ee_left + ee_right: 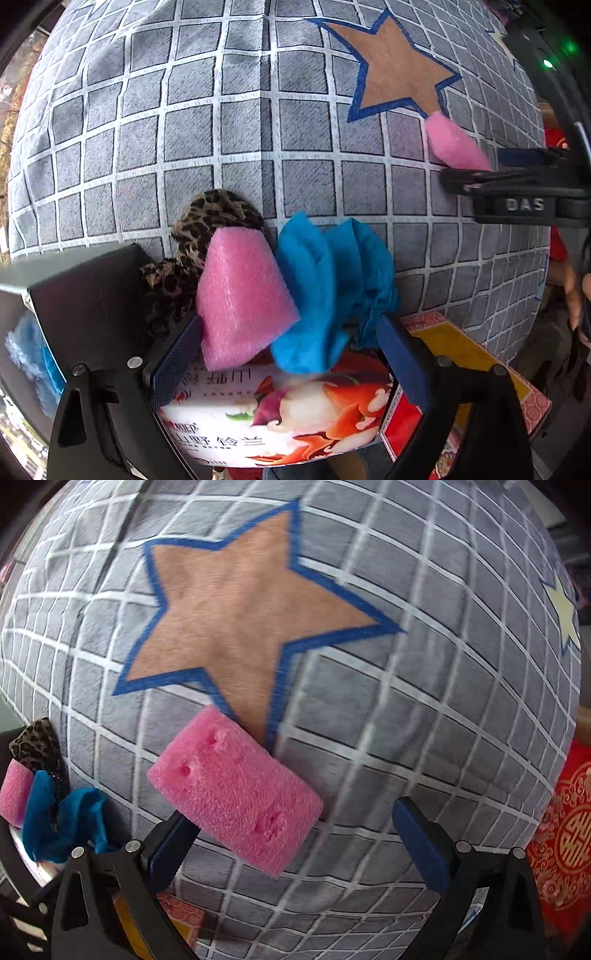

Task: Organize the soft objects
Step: 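Move the left tool to the blue glove while the right tool approaches a pink foam sponge, then grasp the blue glove with the left tool while the right tool grasps the pink foam sponge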

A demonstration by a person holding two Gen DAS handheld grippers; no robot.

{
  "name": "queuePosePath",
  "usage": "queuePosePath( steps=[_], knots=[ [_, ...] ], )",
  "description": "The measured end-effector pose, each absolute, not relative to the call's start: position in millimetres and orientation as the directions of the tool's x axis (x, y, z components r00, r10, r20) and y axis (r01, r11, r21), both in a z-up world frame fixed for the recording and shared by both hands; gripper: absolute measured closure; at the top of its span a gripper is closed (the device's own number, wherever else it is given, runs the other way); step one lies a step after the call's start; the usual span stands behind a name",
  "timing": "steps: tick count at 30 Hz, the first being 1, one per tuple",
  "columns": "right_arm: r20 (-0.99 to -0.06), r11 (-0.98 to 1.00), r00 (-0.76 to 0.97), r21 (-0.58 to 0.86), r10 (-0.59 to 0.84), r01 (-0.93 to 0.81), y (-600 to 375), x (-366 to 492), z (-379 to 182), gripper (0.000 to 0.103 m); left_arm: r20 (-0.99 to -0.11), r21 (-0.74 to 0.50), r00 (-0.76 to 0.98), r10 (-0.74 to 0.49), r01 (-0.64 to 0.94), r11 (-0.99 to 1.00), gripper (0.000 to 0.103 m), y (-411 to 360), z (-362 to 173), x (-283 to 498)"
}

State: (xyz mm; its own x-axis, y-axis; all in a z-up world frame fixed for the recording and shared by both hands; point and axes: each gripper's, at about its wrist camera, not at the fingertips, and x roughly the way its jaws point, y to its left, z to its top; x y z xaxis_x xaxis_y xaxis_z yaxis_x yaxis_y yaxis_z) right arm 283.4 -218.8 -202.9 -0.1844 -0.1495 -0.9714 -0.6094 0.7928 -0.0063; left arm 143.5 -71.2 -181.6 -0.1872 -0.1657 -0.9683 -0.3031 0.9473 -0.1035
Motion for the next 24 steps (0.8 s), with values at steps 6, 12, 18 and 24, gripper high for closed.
queuePosePath(
  steps=[6, 12, 18, 24],
  knots=[
    [-0.977, 0.884, -0.189, 0.0, -0.1, -0.468, -286, 296, -195, 0.001, -0.951, -0.232, -0.134, -0.279, -0.291, 0.928, 0.007, -82, -189, 190],
    [-0.986, 0.927, -0.168, 0.048, -0.016, -0.372, -329, 297, -177, 0.001, -0.968, -0.249, 0.061, -0.242, -0.159, 0.956, 0.007, -84, -134, 246],
    [-0.979, 0.923, -0.191, 0.138, 0.072, -0.359, -333, 298, -165, 0.001, -0.995, -0.096, 0.009, -0.096, -0.139, 0.986, 0.007, -56, -122, 221],
    [-0.968, 0.926, -0.221, 0.192, 0.123, -0.326, -295, 273, -159, 0.001, -0.991, -0.131, 0.007, -0.132, -0.174, 0.976, 0.007, -68, -123, 172]
  ],
)
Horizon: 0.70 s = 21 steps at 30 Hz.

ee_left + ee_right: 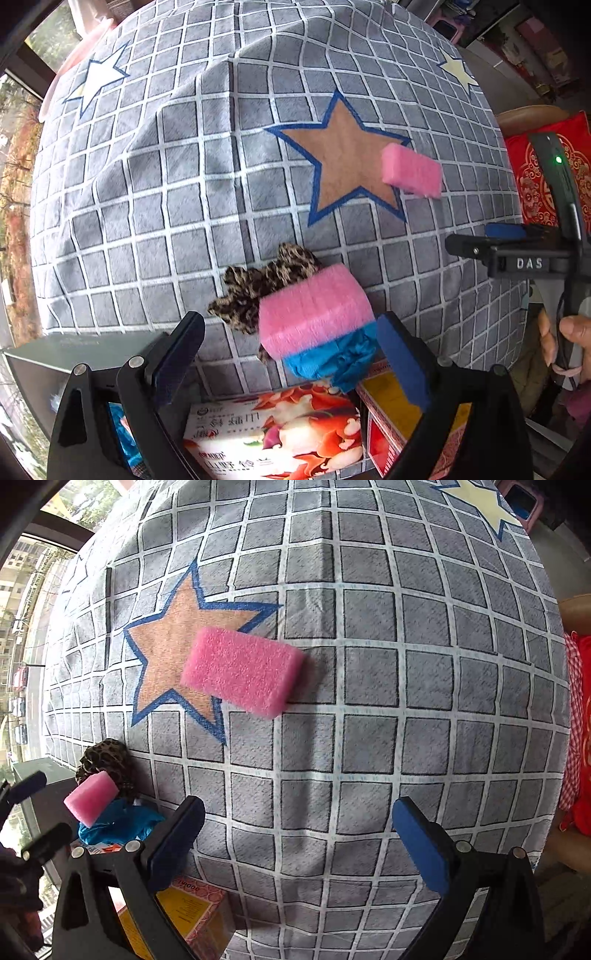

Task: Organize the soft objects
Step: 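Grasp the blue glove with the left tool while the right tool grasps the pink foam sponge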

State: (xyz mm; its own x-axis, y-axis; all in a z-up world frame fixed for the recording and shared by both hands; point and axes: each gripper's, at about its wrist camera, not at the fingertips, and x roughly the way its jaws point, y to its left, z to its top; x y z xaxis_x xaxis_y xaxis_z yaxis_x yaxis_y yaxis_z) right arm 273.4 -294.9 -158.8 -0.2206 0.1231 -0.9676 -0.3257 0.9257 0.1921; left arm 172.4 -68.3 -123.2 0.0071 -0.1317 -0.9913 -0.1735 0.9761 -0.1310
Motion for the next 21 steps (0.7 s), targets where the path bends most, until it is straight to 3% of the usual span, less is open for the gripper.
queuePosePath(
  steps=[3, 8, 10, 13, 21],
  knots=[
    [-0.963, 0.922, -0.239, 0.197, 0.12, -0.333, -298, 258, -163, 0.001, -0.986, -0.161, -0.036, -0.166, -0.113, 0.98, 0.007, -89, -130, 163],
    [-0.961, 0.916, -0.256, 0.192, 0.103, -0.353, -294, 228, -172, 0.001, -0.996, 0.061, -0.058, 0.062, 0.024, 0.998, 0.007, -100, -161, 183],
    [-0.963, 0.917, -0.246, 0.196, 0.112, -0.347, -293, 232, -171, 0.001, -0.99, 0.137, 0.017, 0.137, -0.019, 0.99, 0.007, -77, -152, 209],
    [-0.965, 0.924, -0.23, 0.196, 0.123, -0.329, -289, 247, -171, 0.001, -0.98, 0.147, 0.108, 0.167, -0.175, 0.974, 0.007, -31, -125, 245],
    [-0.964, 0.929, -0.221, 0.212, 0.149, -0.302, -269, 278, -171, 0.001, -0.991, 0.019, 0.115, 0.063, -0.35, 0.936, 0.007, -8, -91, 215]
  ],
)
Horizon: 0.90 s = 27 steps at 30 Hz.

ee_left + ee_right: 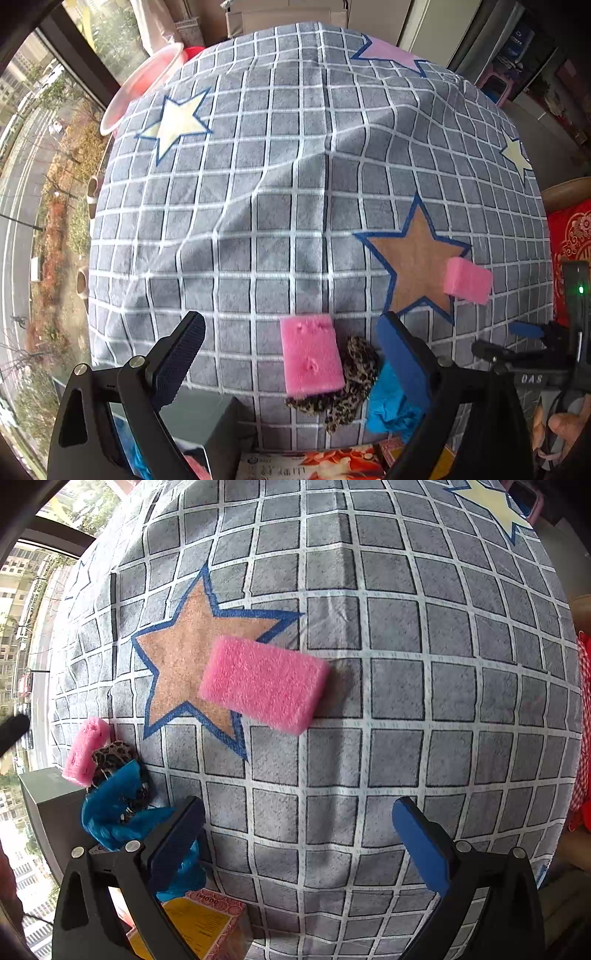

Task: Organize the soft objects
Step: 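Grasp the blue glove with the left tool while the right tool grasps the pink foam sponge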

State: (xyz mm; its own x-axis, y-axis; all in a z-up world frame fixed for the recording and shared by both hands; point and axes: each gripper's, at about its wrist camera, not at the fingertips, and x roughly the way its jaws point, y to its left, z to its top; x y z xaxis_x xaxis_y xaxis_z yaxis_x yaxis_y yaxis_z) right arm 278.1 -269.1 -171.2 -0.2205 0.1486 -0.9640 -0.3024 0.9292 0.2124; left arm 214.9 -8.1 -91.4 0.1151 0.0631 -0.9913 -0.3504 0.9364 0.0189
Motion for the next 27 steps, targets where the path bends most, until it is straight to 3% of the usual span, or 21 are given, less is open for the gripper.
queuePosePath(
  steps=[6, 11, 15, 20, 24, 25, 27],
  knots=[
    [-0.951, 0.956, -0.228, 0.246, 0.207, -0.162, -260, 320, -187, 0.001, -0.999, -0.031, 0.053, -0.01, -0.419, 0.907, 0.007, -45, -113, 170],
    [-0.943, 0.962, -0.218, 0.269, 0.251, -0.054, -249, 341, -202, 0.001, -0.999, 0.012, 0.048, 0.025, -0.25, 0.968, 0.007, -90, -120, 171],
    [-0.968, 0.974, -0.169, 0.203, 0.185, -0.097, -224, 358, -201, 0.0, -1.0, 0.01, -0.019, 0.008, -0.089, 0.996, 0.007, -117, -140, 177],
    [-0.991, 0.964, -0.12, 0.093, 0.065, -0.248, -190, 359, -199, 0.001, -0.996, -0.001, -0.086, -0.004, -0.028, 1.0, 0.007, -131, -163, 184],
    [-0.998, 0.934, -0.049, 0.045, 0.03, -0.353, -186, 352, -190, 0.026, -0.991, 0.028, -0.125, 0.038, 0.079, 0.996, 0.014, -150, -177, 189],
    [-0.996, 0.932, -0.056, 0.081, 0.065, -0.352, -192, 351, -188, 0.026, -0.99, 0.031, -0.132, 0.045, 0.105, 0.994, 0.021, -154, -180, 191],
    [-0.991, 0.936, -0.075, 0.129, 0.11, -0.327, -206, 355, -185, 0.027, -0.987, 0.029, -0.149, 0.052, 0.148, 0.989, 0.025, -164, -186, 194]
  ],
)
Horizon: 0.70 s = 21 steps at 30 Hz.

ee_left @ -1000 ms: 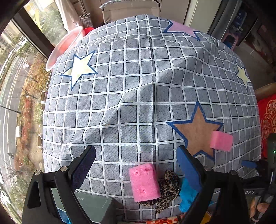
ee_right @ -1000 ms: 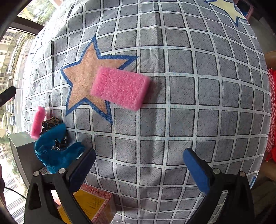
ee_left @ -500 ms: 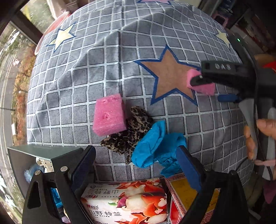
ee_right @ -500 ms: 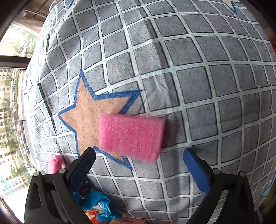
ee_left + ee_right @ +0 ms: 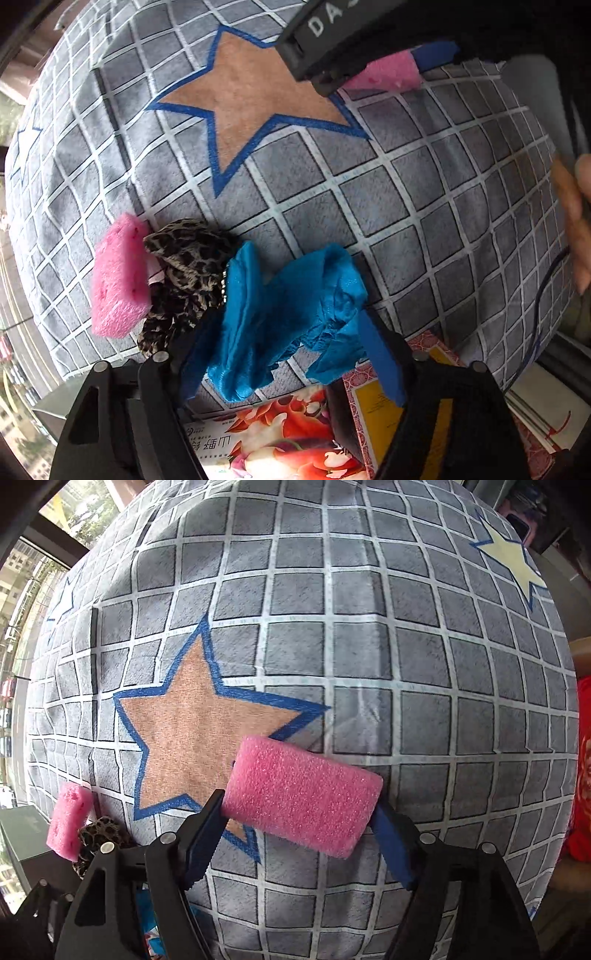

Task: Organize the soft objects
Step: 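Grasp the blue glove with the left tool while the right tool grasps the pink foam sponge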

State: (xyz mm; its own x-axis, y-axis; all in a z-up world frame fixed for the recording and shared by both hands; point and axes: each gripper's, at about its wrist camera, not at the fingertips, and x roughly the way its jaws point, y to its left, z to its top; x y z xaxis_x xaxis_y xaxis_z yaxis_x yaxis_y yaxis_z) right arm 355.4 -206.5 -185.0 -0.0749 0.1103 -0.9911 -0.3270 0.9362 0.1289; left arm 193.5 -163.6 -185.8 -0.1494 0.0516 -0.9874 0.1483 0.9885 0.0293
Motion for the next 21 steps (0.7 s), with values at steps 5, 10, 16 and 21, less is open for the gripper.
queuePosePath(
  steps=[5, 10, 16, 21],
  knots=[
    [-0.967, 0.933, -0.085, 0.255, 0.241, -0.256, -248, 365, -170, 0.027, -0.987, 0.051, -0.138, 0.078, 0.187, 0.981, 0.054, -169, -185, 203],
    [-0.951, 0.93, -0.077, 0.309, 0.299, -0.201, -285, 353, -150, 0.026, -0.996, -0.057, -0.081, -0.048, 0.111, 0.992, 0.088, -148, -164, 208],
    [-0.934, 0.923, -0.068, 0.357, 0.351, -0.142, -313, 308, -127, 0.026, -0.993, -0.107, 0.035, -0.111, 0.088, 0.99, 0.089, -139, -121, 196],
    [-0.923, 0.917, -0.048, 0.384, 0.381, -0.111, -338, 275, -110, 0.026, -0.986, -0.12, 0.104, -0.131, 0.104, 0.987, 0.089, -145, -87, 185]
  ],
)
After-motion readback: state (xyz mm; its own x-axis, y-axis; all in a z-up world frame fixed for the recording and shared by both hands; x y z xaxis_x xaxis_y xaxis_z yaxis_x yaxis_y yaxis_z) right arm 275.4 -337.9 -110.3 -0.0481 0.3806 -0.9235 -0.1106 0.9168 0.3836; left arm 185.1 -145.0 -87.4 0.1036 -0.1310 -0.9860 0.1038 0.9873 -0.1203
